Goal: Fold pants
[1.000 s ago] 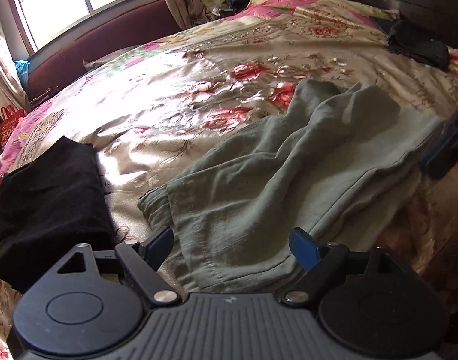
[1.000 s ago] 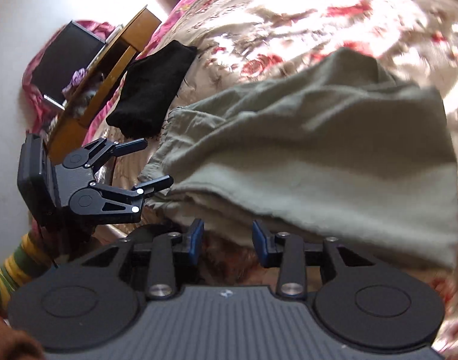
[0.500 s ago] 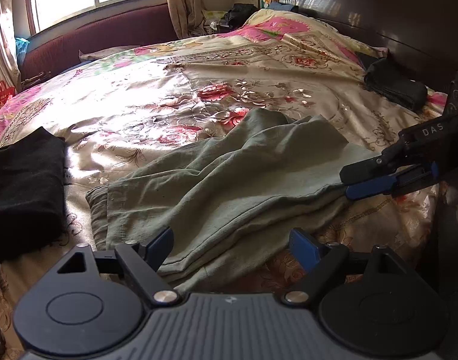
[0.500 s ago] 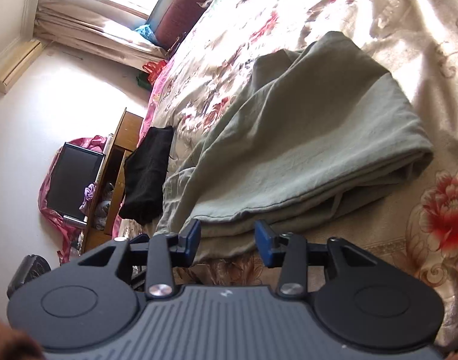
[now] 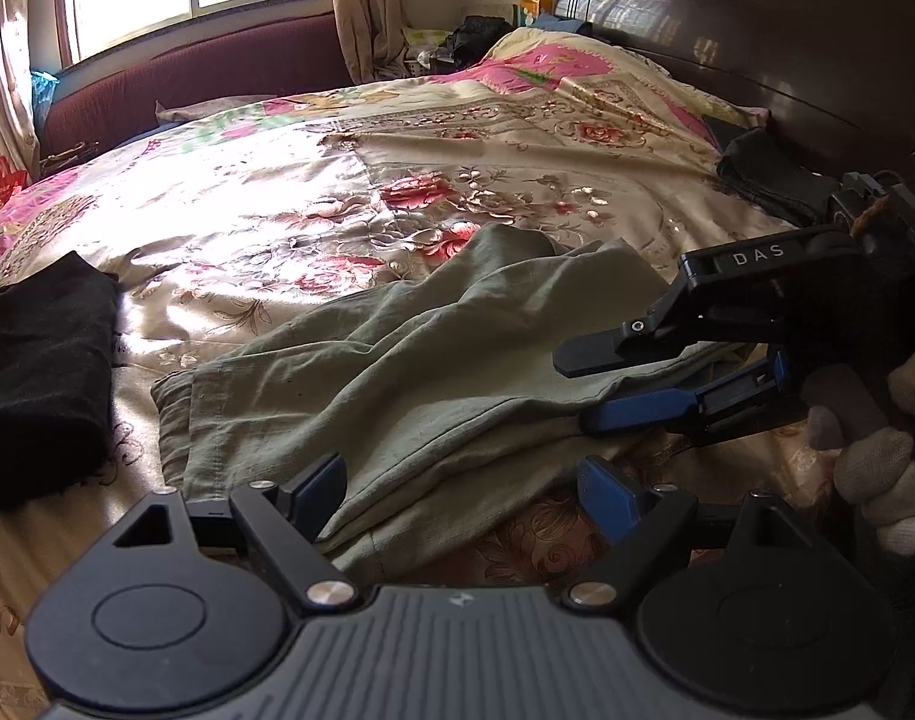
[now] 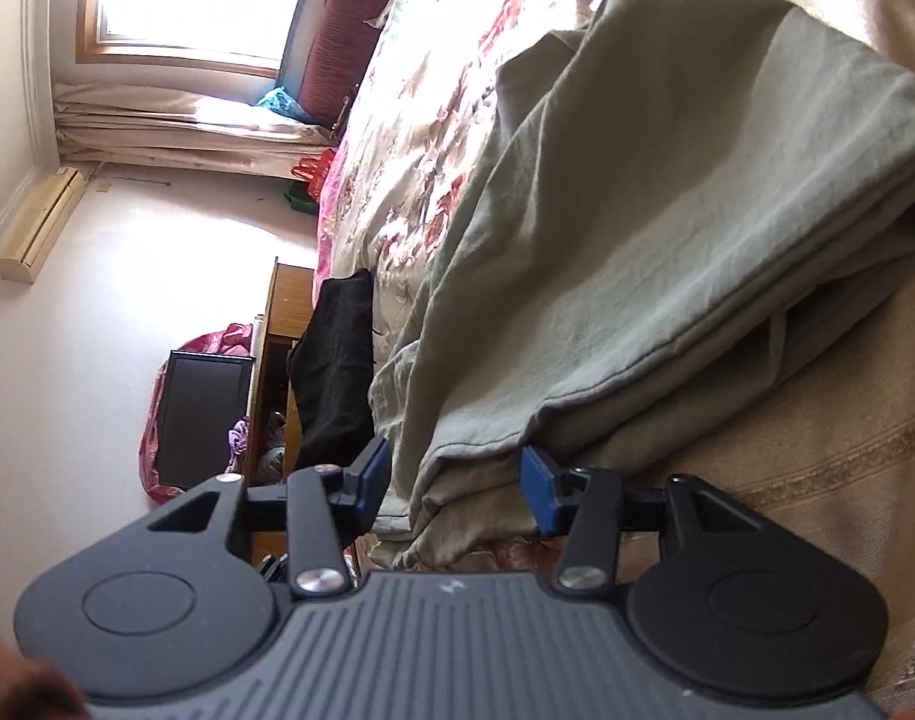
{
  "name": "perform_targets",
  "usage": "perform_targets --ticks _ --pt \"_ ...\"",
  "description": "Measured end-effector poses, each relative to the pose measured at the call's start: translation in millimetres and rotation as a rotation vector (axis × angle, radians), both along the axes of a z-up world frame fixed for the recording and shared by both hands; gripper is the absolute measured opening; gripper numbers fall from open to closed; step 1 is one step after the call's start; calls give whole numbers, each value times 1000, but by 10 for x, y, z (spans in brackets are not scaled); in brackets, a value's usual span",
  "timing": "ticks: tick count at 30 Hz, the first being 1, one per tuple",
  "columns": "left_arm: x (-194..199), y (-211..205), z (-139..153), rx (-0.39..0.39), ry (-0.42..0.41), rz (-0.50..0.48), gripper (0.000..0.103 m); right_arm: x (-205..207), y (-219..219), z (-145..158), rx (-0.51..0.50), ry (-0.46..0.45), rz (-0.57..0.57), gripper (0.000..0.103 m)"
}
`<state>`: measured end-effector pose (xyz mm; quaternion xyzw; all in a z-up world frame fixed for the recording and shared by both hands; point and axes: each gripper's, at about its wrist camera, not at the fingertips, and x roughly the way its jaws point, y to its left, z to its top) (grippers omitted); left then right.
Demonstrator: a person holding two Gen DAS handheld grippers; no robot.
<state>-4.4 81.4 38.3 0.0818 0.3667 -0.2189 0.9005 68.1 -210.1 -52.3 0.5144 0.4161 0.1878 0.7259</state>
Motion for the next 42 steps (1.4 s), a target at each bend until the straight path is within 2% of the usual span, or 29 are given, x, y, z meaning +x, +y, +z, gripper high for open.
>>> perform_targets --ticks 4,9,13,17,23,27,30,32,33,34,35,38,42 --pt "12 -11 5 -1 -14 7 97 -53 -28 -8 59 39 -11 50" --pt "38 2 -24 4 -15 10 97 -41 75 -21 31 44 -7 53" --pt "-5 20 -6 5 -28 19 97 -6 108 -93 121 97 -23 53" --pt "-5 49 -34 3 -21 29 97 -7 186 -92 127 116 -3 53" --pt "-22 49 -9 6 -44 31 97 2 101 -56 66 76 -121 53" --pt "-29 -23 -21 51 -80 3 97 -66 -31 56 -28 37 -215 53" --pt "-6 -106 -46 76 -102 -28 97 8 -78 -29 -53 56 -249 53" --pt "17 -172 -64 89 -124 -49 97 77 -96 -83 -41 75 -256 51" --pt "36 -217 -76 103 -131 -58 97 99 -99 -60 -18 64 -248 43" --pt "48 -261 -87 121 -144 -66 97 113 -97 5 3 31 -227 26" --pt "51 -294 -93 135 -158 -73 97 118 -89 97 11 2 -212 21" --pt "65 -416 -133 186 -209 -89 97 116 -129 303 66 -67 -197 17" --pt "109 -597 -264 278 -258 -99 97 112 -182 390 119 -93 -201 16"
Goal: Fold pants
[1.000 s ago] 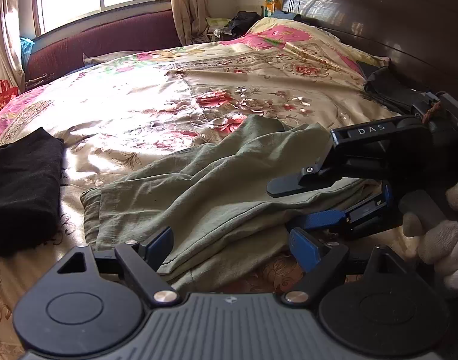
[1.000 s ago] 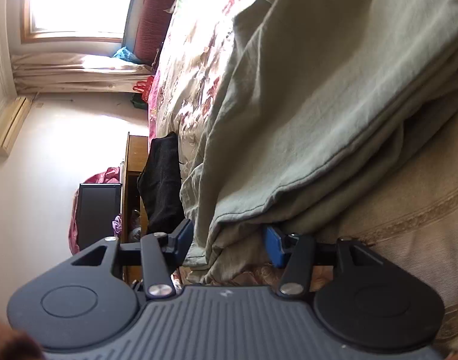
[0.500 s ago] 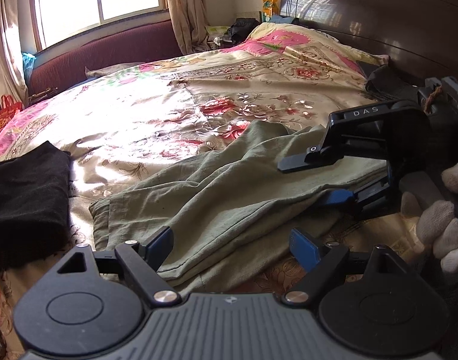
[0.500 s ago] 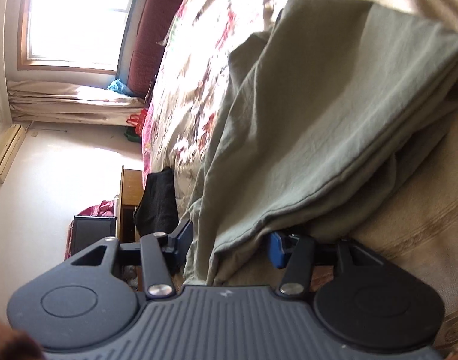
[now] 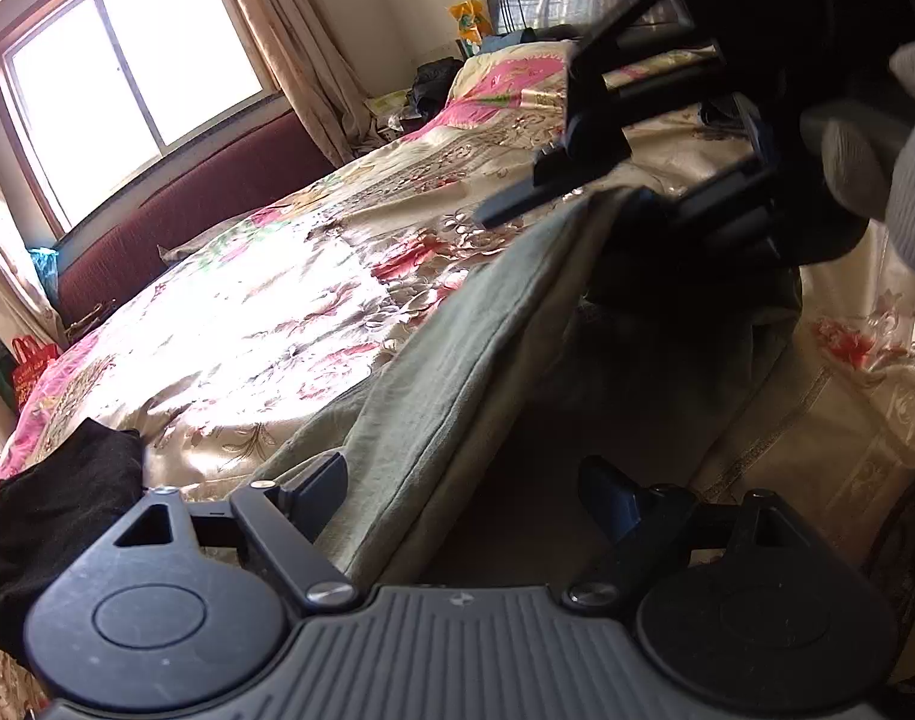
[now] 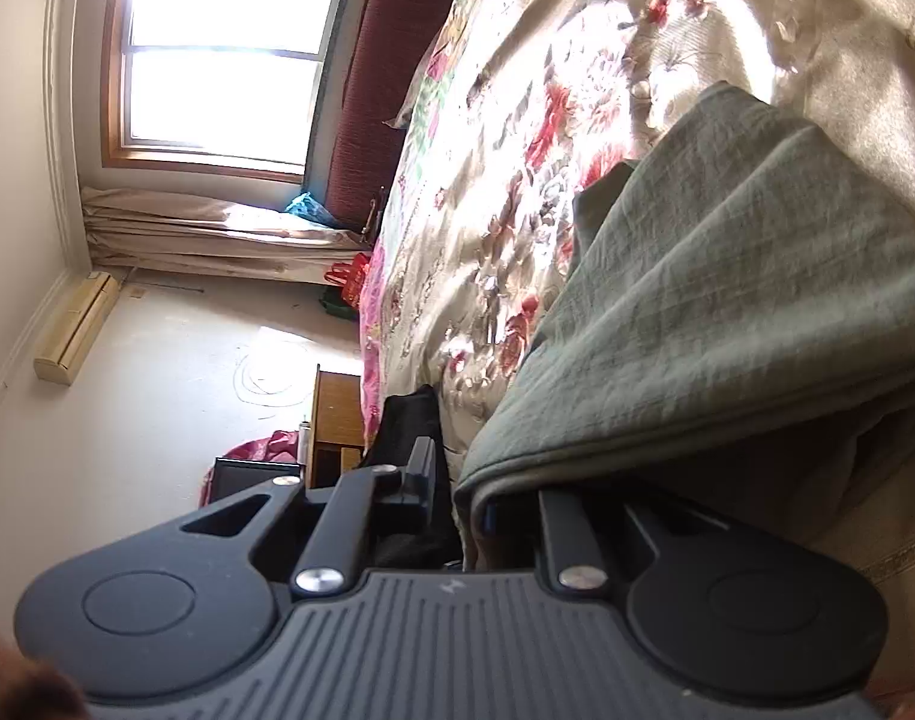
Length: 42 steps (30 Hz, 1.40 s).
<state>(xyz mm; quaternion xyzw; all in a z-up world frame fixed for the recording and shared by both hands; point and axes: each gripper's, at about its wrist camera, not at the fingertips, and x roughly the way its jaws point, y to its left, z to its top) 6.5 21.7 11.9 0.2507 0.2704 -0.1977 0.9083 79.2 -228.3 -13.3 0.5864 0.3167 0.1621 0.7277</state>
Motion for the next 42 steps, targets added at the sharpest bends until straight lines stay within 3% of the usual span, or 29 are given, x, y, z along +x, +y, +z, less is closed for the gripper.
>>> perform_targets --ticks 3,8,13,14,16,18,23,25,27,29,30,31,34,36,37,40,42 --pt "64 -50 -66 91 -69 58 97 -6 -43 -14 -31 9 -10 16" --pt "259 194 -144 156 -29 181 84 -73 -167 -89 -16 25 -39 16" --pt "337 230 -302 308 -90 253 59 -79 -177 -113 2 18 -34 16" --pt "336 259 -285 307 -95 275 56 -78 -176 -102 -2 13 -31 16" --pt "337 336 -238 279 -85 313 31 -80 -195 -87 -24 3 -26 16" --pt "324 418 -215 240 -52 330 22 -82 -213 -141 -23 19 -21 16" --pt "290 437 -207 217 -36 311 20 -91 -222 -375 -55 101 -40 25" --pt "303 445 -184 212 -38 304 20 -64 -275 -463 -77 136 -78 39" --pt "343 462 -155 214 -41 301 20 -4 -356 -554 -40 155 -111 45" --pt "383 482 -98 215 -56 301 20 61 -435 -543 -1 157 -138 36" --pt "390 492 -44 216 -74 301 20 71 -457 -453 -9 126 -143 17" --pt "386 497 32 218 -100 305 20 59 -470 -317 -32 83 -145 8" --pt "198 503 369 206 -259 334 20 -137 -436 286 -156 -167 -136 7" --pt "95 497 457 189 -325 357 20 -198 -377 425 -254 -266 -125 5" --pt "116 502 401 181 -295 366 20 -152 -364 342 -270 -234 -115 5" --pt "284 536 45 163 -119 361 20 -21 -396 -305 -176 65 -93 5" --pt "308 527 -68 160 -59 344 20 -42 -359 -420 -181 110 -81 5"
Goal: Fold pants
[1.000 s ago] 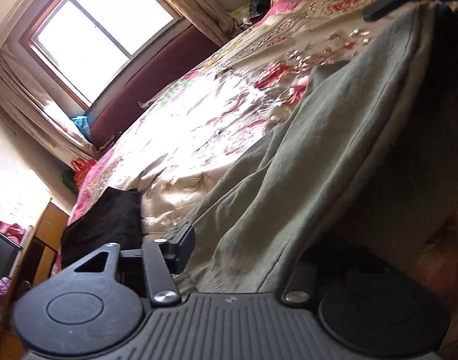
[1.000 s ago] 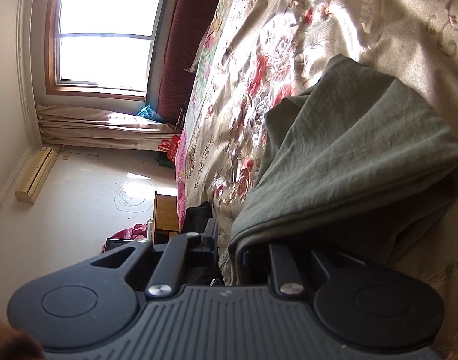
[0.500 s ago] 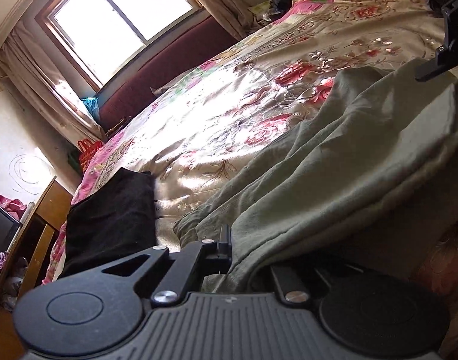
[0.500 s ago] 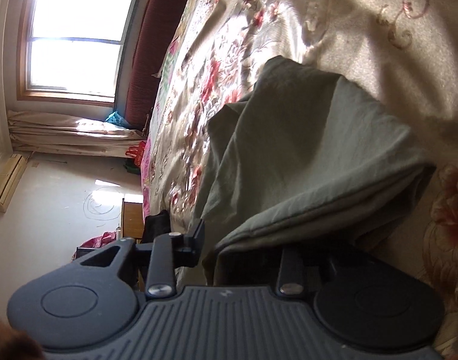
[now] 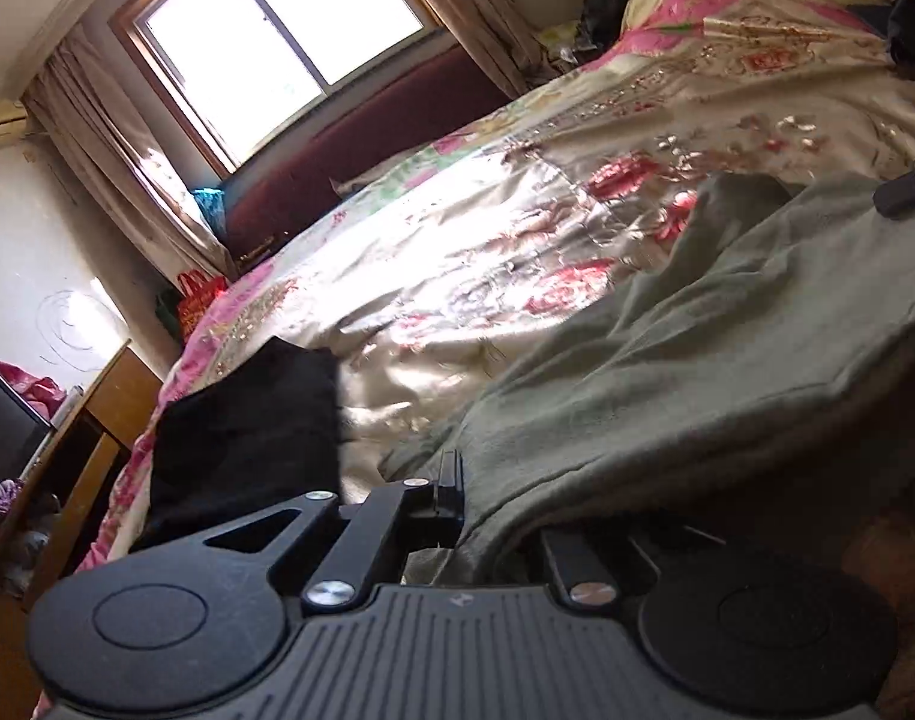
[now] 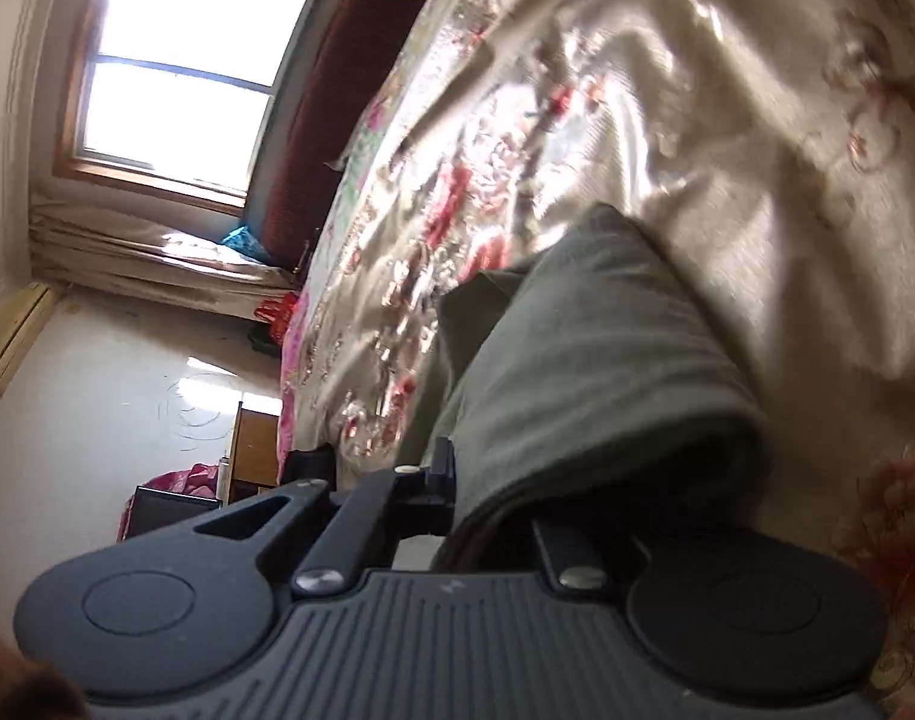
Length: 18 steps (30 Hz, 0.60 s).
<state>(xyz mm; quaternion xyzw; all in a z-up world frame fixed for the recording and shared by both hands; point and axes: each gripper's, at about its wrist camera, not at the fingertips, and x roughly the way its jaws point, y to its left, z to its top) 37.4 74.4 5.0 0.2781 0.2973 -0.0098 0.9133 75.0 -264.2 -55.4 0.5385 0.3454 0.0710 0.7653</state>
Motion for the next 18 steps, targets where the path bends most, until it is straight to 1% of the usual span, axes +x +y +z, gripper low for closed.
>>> perform_targets --ticks 1,3,5,6,7,9,10,11,12,13,14,15,16,17,18 --pt "9 -11 -5 9 6 -10 20 3 17 21 -9 -3 10 5" --pt "90 -28 54 38 -14 -31 20 77 11 113 -20 -29 16 5" --pt "225 -25 206 40 -49 -46 20 175 -32 336 -19 -96 4 5" --pt "265 -27 317 39 -84 -50 20 190 -36 453 -30 -140 2 5" --pt "272 -23 472 40 -136 -50 20 157 -26 648 -61 -213 -8 5" --pt "184 -12 735 41 -261 -40 20 22 -16 887 -102 -341 -24 5" --pt "99 9 811 37 -319 -37 20 -60 -8 937 -120 -391 -25 5" --pt "27 22 818 35 -353 -41 20 -120 13 919 -138 -405 -14 5" --pt "-42 28 749 56 -370 -41 20 -132 32 839 -151 -379 3 5" --pt "-82 26 630 90 -360 -40 20 -119 64 646 -163 -293 29 7" --pt "-87 28 422 120 -300 -44 20 -104 80 425 -158 -201 52 9" --pt "-73 41 231 134 -231 -50 20 -79 102 215 -148 -117 72 10" --pt "-55 54 21 154 -157 -58 22 -80 113 49 -143 -53 74 10" --pt "-48 65 -121 175 -104 -68 22 -101 104 -79 -129 -16 64 10" --pt "-45 52 -262 205 -58 -77 22 -118 93 -127 -115 -10 61 10"
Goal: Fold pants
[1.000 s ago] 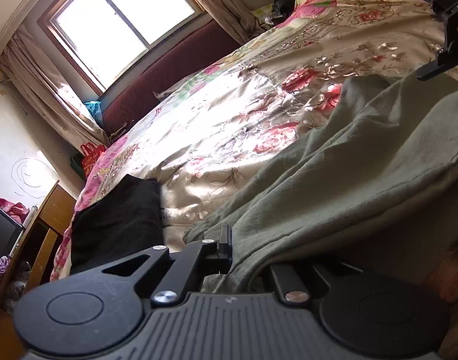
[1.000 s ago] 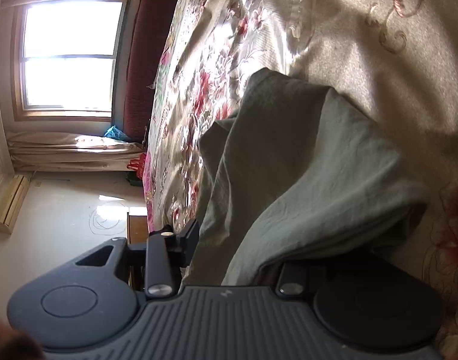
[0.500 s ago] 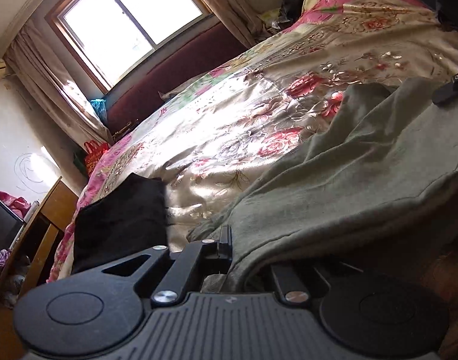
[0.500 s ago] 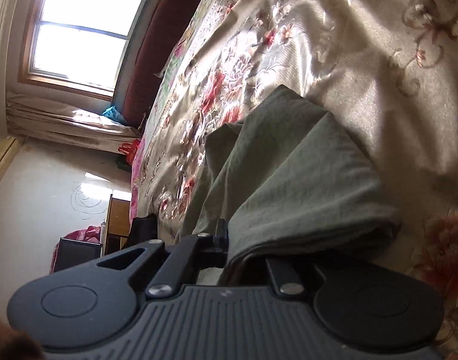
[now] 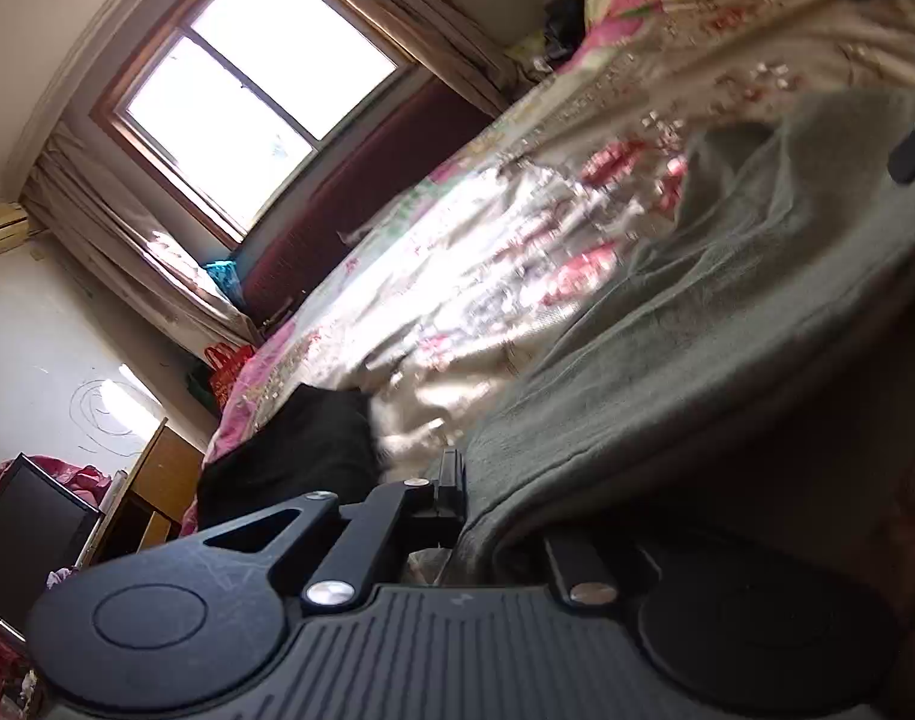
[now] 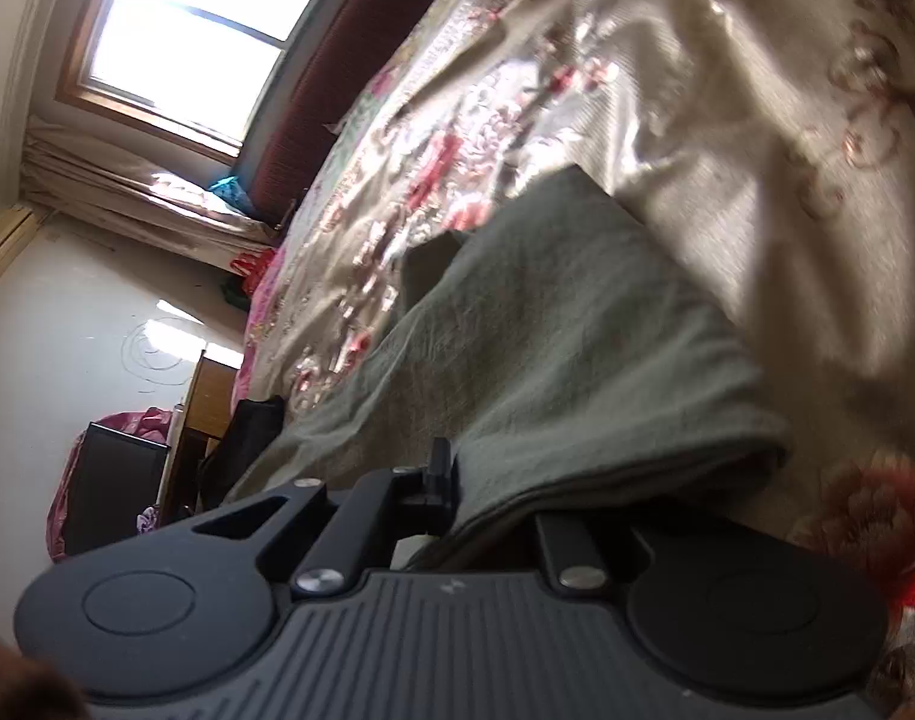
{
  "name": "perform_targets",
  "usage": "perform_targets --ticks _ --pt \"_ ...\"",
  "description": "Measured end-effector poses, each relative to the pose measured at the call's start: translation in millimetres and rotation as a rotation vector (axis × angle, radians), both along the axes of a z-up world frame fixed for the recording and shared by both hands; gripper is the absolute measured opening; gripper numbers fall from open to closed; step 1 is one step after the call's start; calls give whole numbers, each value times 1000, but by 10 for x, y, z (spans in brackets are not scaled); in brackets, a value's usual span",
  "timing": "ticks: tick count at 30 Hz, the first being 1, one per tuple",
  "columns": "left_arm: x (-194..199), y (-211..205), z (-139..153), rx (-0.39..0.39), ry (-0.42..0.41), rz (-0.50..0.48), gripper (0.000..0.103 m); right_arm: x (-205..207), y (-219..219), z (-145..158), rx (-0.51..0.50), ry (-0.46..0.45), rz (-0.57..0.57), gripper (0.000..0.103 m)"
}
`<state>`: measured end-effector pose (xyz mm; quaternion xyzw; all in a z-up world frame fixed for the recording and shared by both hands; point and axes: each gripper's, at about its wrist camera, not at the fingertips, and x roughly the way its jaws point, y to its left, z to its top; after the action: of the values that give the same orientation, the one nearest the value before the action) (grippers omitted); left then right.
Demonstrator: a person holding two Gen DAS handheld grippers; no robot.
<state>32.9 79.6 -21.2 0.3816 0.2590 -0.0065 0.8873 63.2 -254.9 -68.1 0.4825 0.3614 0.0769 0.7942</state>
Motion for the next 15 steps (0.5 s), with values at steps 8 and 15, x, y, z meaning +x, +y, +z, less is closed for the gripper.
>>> perform_targets --ticks 8,15 --pt "-39 -29 -248 128 79 -36 25 -66 -211 142 -6 -42 -81 21" --pt "-68 53 -231 197 58 -31 45 -146 -393 -7 93 -12 -133 20"
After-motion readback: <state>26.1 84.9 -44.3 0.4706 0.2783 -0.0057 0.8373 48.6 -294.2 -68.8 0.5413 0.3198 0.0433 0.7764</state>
